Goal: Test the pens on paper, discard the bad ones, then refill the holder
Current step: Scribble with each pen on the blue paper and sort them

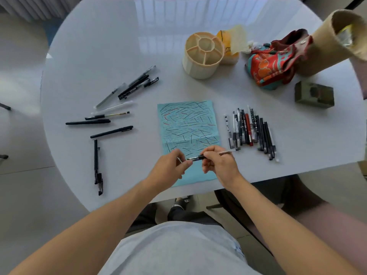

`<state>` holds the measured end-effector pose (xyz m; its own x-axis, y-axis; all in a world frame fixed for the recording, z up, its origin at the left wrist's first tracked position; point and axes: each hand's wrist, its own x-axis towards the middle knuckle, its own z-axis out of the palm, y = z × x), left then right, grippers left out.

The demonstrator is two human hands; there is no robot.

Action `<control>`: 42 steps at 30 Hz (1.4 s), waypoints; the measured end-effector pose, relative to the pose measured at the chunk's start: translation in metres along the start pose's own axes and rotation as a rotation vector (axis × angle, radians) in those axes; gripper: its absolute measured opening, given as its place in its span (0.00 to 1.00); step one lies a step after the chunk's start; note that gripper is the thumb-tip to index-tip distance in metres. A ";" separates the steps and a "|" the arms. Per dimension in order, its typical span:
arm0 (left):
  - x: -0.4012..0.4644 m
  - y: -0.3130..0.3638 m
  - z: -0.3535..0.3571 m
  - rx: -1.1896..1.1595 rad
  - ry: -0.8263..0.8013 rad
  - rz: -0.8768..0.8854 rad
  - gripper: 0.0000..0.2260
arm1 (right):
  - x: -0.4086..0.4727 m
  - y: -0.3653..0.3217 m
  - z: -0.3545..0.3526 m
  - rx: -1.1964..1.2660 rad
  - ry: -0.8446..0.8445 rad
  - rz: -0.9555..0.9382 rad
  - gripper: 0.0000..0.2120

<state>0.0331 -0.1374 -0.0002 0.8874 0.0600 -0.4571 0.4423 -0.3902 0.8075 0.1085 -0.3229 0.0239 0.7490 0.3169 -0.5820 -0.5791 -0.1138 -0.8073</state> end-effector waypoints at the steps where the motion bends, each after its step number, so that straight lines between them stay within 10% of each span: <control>1: 0.001 0.002 0.004 -0.020 -0.017 -0.006 0.08 | -0.003 0.002 -0.006 0.001 -0.009 -0.005 0.08; 5: 0.000 0.012 0.017 -0.020 -0.203 0.103 0.04 | -0.013 0.012 -0.020 -0.003 -0.053 0.000 0.07; 31: -0.001 0.037 0.022 0.370 0.058 0.192 0.08 | -0.013 0.008 -0.010 0.163 0.166 0.101 0.05; 35: -0.014 0.001 -0.013 0.322 0.220 0.037 0.04 | 0.005 -0.005 -0.076 0.272 0.456 0.101 0.06; 42: -0.007 -0.005 -0.007 0.447 0.182 0.250 0.02 | 0.011 0.014 -0.066 -0.271 0.217 -0.129 0.06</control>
<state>0.0259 -0.1290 0.0017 0.9842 0.0577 -0.1672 0.1515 -0.7632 0.6281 0.1301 -0.3829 -0.0004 0.8779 0.1414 -0.4576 -0.3909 -0.3405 -0.8551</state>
